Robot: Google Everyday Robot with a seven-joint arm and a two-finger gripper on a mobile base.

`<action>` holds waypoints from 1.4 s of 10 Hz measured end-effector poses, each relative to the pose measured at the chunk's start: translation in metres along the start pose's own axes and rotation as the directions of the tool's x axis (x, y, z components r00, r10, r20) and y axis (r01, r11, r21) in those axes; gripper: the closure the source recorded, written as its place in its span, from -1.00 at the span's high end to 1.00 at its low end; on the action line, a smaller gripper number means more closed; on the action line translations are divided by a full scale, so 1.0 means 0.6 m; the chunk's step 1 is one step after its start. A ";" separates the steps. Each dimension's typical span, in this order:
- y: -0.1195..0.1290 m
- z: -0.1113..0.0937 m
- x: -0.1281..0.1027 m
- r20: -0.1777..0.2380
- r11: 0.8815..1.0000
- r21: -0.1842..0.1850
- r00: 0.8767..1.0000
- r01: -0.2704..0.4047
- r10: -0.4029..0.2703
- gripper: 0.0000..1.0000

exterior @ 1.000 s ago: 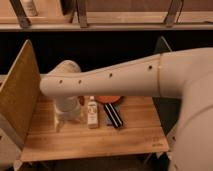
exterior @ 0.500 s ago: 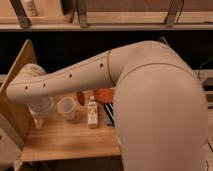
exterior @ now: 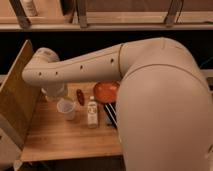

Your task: Place the bottle in the ceramic bowl

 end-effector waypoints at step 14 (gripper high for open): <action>-0.260 0.071 -0.114 0.041 0.971 0.224 0.996 -0.089 0.082 0.30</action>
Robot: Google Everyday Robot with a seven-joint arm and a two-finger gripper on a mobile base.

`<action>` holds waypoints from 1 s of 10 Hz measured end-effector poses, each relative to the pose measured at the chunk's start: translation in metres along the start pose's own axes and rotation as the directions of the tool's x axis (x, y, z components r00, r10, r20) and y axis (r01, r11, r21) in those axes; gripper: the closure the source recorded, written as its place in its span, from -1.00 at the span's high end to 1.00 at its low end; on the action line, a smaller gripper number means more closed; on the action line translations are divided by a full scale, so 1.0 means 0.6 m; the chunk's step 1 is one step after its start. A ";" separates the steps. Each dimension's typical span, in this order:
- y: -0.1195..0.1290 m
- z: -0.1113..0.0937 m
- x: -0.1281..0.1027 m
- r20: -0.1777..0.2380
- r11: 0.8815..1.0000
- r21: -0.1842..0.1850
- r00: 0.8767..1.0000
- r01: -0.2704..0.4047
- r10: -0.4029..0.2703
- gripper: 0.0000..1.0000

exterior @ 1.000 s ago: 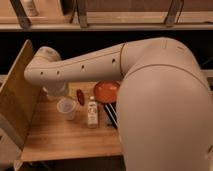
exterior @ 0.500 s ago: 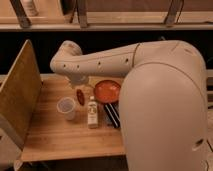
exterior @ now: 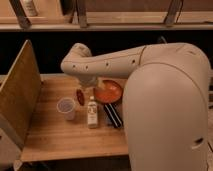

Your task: Place the bottle in the ceramic bowl

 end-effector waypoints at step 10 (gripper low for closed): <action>-0.062 0.008 0.056 -0.113 0.996 0.071 0.991 -0.061 0.069 0.30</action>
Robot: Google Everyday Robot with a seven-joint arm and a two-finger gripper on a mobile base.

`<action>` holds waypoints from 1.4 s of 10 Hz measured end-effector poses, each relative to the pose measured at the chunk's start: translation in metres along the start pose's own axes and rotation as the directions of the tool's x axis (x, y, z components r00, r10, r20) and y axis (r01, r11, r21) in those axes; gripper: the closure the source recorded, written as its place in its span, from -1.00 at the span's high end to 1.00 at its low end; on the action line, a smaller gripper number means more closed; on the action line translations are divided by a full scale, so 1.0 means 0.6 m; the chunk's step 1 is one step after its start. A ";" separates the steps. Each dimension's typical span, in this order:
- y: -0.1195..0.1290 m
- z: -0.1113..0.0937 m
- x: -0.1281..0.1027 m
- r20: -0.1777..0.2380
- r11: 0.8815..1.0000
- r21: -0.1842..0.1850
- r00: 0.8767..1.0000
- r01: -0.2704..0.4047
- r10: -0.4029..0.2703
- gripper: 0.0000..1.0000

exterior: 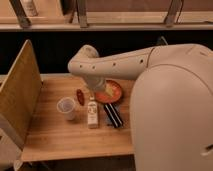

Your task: Place the bottle in the ceramic bowl

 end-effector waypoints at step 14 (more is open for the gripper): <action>0.107 0.137 0.155 -0.279 0.977 -0.113 0.938 0.180 -0.205 0.30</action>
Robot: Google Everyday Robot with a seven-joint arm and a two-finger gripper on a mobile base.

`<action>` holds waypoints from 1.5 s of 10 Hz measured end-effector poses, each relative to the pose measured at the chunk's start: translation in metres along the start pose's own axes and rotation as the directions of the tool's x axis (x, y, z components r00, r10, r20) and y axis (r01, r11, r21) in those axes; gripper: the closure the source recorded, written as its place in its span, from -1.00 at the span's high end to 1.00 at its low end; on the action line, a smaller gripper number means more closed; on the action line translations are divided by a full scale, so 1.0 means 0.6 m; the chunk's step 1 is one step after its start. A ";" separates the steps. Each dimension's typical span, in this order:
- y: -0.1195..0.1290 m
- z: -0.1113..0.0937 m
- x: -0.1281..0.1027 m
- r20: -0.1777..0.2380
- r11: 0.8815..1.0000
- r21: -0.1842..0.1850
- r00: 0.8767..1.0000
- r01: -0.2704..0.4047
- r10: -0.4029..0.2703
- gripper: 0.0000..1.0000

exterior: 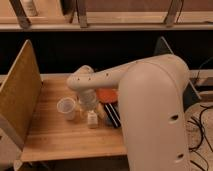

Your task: Place the bottle in the ceramic bowl

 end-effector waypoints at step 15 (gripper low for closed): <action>0.048 0.020 -0.175 0.281 0.998 0.019 0.957 0.066 -0.068 0.30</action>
